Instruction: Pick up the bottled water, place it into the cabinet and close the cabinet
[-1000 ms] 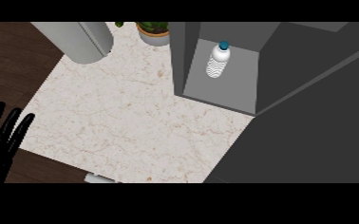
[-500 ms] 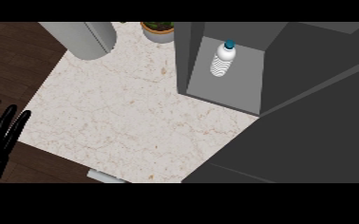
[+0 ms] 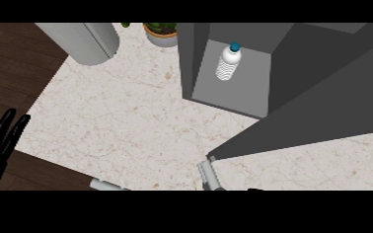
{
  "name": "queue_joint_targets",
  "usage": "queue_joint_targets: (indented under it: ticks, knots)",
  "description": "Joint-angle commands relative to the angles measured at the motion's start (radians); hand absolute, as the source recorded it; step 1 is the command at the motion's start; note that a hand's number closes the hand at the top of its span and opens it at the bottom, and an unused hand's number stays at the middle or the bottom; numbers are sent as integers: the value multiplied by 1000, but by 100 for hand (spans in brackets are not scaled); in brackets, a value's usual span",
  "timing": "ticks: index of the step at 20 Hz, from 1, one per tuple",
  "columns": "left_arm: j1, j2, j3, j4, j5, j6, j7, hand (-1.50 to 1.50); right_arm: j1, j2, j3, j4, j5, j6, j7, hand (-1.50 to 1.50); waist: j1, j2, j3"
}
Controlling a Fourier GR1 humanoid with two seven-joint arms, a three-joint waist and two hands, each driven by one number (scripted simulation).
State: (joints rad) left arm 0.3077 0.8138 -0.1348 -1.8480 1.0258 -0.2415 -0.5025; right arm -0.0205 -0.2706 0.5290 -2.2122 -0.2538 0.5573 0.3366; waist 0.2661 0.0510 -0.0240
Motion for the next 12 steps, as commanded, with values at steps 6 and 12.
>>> queue_joint_targets:
  ticks: [6, 12]
  knots:
    - [7, 2, 16, 36, 15, -21, 0, -150, -315, 159, -37, 265, 50, -122, 203, 150, -28, -13, 6]
    - [20, -6, 28, 54, 30, -31, -5, -150, -563, 266, -102, 522, 41, -220, 273, 150, -35, -12, 14]
